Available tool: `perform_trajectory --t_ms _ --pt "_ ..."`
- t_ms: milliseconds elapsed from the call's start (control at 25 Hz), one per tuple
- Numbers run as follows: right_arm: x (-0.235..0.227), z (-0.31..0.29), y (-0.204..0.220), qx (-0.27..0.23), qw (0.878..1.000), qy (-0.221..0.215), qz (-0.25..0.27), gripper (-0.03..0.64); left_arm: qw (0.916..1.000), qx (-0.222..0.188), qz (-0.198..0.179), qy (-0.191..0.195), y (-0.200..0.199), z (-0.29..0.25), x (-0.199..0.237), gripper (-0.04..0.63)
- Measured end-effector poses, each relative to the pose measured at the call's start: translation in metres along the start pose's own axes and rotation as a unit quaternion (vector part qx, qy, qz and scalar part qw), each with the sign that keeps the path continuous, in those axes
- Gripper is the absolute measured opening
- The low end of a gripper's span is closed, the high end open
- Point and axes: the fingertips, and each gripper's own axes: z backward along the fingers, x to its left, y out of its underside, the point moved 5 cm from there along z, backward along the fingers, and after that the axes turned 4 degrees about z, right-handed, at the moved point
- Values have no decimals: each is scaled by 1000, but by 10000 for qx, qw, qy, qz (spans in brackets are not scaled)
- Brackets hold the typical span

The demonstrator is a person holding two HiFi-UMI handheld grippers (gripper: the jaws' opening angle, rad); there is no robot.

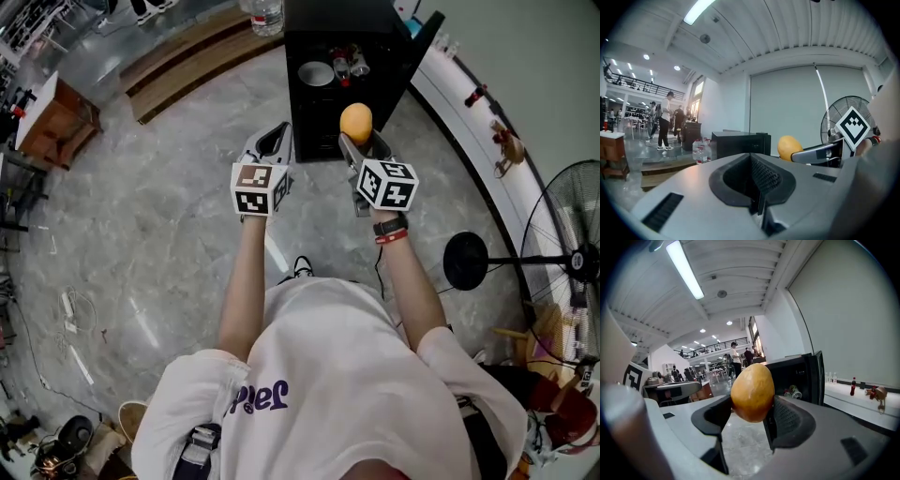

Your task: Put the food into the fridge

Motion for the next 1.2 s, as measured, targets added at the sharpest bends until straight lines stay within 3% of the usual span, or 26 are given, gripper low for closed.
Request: perform_trajectory --t_ms 280,640,1200 --pt "-1 -50 10 152 9997 184 -46 296 9993 109 104 340 14 -36 34 18" --pt "-35 -128 21 489 9985 262 19 296 9985 236 177 459 37 -97 73 18" --pt "-90 -237 64 1082 9941 -8 -69 298 9965 536 202 604 75 -183 92 18"
